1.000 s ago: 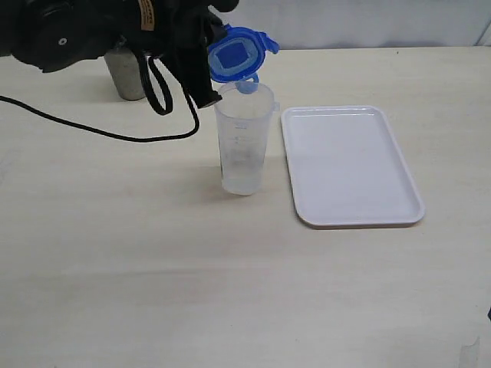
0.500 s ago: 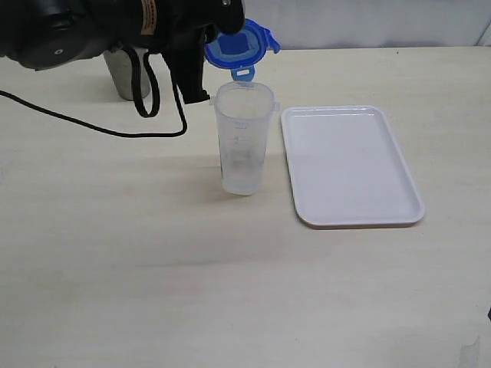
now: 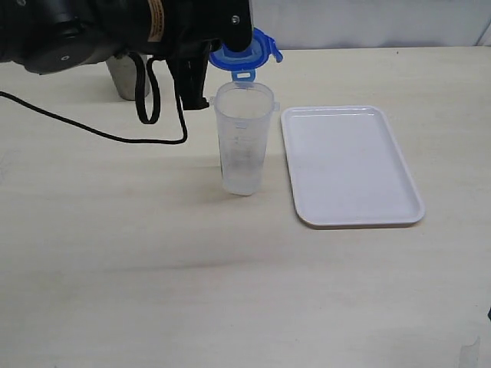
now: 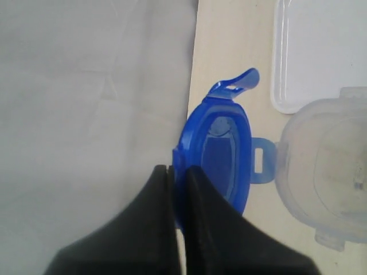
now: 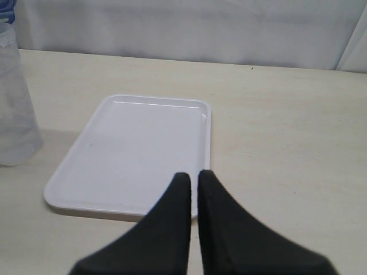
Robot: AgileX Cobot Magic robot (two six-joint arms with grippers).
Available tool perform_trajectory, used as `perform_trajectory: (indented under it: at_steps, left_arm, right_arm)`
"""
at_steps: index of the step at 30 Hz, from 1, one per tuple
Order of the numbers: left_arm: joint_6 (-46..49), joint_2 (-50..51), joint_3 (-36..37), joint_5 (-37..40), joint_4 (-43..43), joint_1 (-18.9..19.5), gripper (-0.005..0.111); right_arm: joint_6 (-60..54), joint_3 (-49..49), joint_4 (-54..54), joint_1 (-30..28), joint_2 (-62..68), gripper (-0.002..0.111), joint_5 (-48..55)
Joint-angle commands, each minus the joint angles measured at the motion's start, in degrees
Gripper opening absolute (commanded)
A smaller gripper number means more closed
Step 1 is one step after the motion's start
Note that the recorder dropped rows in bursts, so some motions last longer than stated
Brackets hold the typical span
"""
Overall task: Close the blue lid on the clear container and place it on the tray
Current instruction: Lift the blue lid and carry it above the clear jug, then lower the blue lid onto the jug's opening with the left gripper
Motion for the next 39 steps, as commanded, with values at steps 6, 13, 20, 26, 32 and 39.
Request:
perform_trajectory:
  at_steps: [6, 13, 20, 26, 32, 39]
  left_arm:
    - [1.8, -0.35, -0.1, 3.05, 0.16, -3.02, 0.0]
    - [1.8, -0.35, -0.1, 3.73, 0.07, -3.02, 0.0]
    - [1.8, -0.35, -0.1, 3.49, -0.02, -3.02, 0.0]
    - [1.8, -0.35, -0.1, 2.65, -0.02, -3.02, 0.0]
    - [1.8, -0.35, -0.1, 0.51, 0.09, -3.02, 0.0]
    - [1.8, -0.35, -0.1, 0.62, 0.09, -3.02, 0.0]
  right_arm:
    - [-0.33, 0.15, 0.02, -0.34, -0.26, 0.005, -0.15]
    - [-0.33, 0.15, 0.02, -0.34, -0.26, 0.005, -0.15]
    - [-0.33, 0.15, 0.02, -0.34, -0.26, 0.005, -0.15]
    - [-0.33, 0.15, 0.02, -0.34, -0.26, 0.005, -0.15]
    - [-0.33, 0.15, 0.02, -0.34, -0.26, 0.005, -0.15]
    - [-0.33, 0.15, 0.02, -0.34, -0.26, 0.005, -0.15]
